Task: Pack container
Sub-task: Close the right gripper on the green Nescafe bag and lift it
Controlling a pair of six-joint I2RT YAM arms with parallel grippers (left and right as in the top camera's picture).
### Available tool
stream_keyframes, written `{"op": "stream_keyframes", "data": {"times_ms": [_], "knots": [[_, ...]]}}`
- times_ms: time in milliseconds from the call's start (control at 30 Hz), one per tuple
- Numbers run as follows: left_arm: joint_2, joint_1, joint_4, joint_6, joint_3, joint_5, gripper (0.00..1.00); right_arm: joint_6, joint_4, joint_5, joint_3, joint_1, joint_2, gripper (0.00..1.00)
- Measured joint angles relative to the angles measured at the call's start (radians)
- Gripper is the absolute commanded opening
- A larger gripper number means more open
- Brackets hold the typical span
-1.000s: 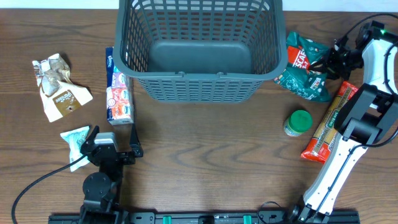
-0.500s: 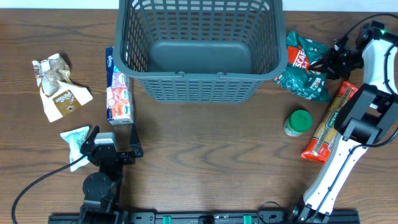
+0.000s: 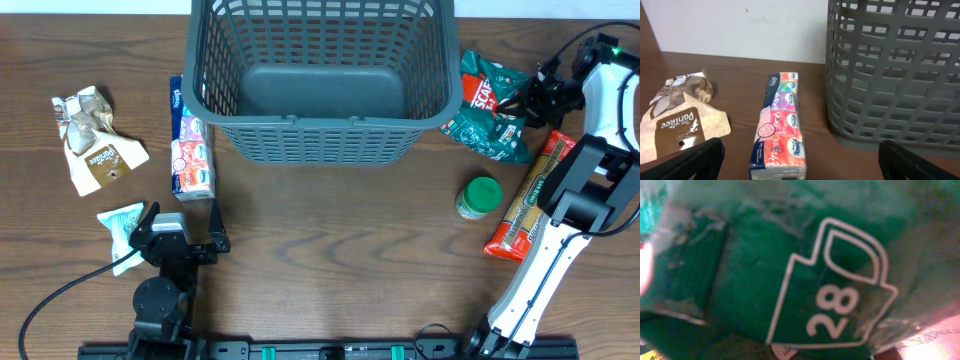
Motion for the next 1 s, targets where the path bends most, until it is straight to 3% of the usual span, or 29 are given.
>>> {"op": "stream_keyframes", "data": {"times_ms": [400,1000], "knots": [[0.000,0.000,0.000,0.000,0.000,0.000,0.99,0.000,-0.006,-0.027,-0.001,0.004,-0.001,0.01],[0.000,0.000,0.000,0.000,0.000,0.000,0.99,0.000,-0.009,0.087,-0.040,0.029,-0.071,0.01]]}}
